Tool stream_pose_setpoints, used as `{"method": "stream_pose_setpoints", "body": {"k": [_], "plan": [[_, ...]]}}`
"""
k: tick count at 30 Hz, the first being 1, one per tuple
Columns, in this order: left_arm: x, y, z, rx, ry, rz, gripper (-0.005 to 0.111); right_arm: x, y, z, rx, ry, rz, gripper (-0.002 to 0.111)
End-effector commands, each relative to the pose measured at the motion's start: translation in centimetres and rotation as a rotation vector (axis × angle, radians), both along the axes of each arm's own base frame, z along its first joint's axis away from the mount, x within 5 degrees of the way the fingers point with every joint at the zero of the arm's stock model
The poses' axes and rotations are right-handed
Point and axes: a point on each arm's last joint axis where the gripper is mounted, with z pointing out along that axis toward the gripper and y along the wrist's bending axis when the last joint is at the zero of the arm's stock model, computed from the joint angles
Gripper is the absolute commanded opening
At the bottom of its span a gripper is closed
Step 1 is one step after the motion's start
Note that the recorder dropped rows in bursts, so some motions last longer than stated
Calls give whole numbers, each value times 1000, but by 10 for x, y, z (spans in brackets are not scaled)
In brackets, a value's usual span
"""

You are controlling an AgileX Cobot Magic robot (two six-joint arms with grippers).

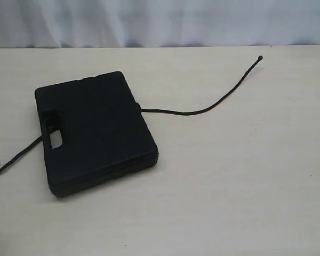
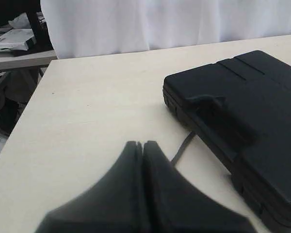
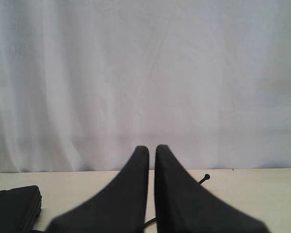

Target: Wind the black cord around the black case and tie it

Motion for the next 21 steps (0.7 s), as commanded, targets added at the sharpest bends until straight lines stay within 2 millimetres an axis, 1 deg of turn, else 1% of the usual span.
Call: {"method": "stream_pose_setpoints", "body": {"k": [1, 5, 10, 12, 13, 14, 15, 16, 17, 18, 19, 20, 21], "plan": [[0, 0, 0, -2, -8, -7, 0, 0, 0, 0, 1, -11, -1, 4], [0, 0, 0, 1, -10, -6, 0, 0, 0, 0, 1, -11, -1, 4], [1, 2, 3, 87, -27, -3, 0, 0, 0, 0, 1, -11, -1, 4], [1, 2, 7, 105, -62, -8, 0, 0, 0, 0, 1, -11, -1, 4], [3, 0, 15, 90, -156, -21, 0, 0, 0, 1, 23, -9, 0, 4], [4, -3, 24, -81, -288, -22, 0, 0, -1, 0, 87, 0, 5, 4], [4, -3, 30, -210, -368, -15, 0, 0, -1, 1, 119, 2, 8, 4], [2, -1, 41, -396, -522, 7, 0, 0, -2, 1, 223, 10, 16, 4], [1, 1, 47, -465, -600, 23, 0, 0, -3, 1, 276, 7, 18, 4], [-4, 8, 57, -558, -745, 61, 0, -1, -7, 6, 430, -33, 9, 4], [-7, 11, 62, -606, -827, 83, 0, -1, -10, 8, 508, -59, 3, 4], [-11, 16, 67, -660, -926, 102, 0, -3, -15, 11, 675, -106, -3, 4], [-15, 19, 72, -736, -1016, 109, 0, -4, -20, 14, 793, -155, -14, 4]]}}
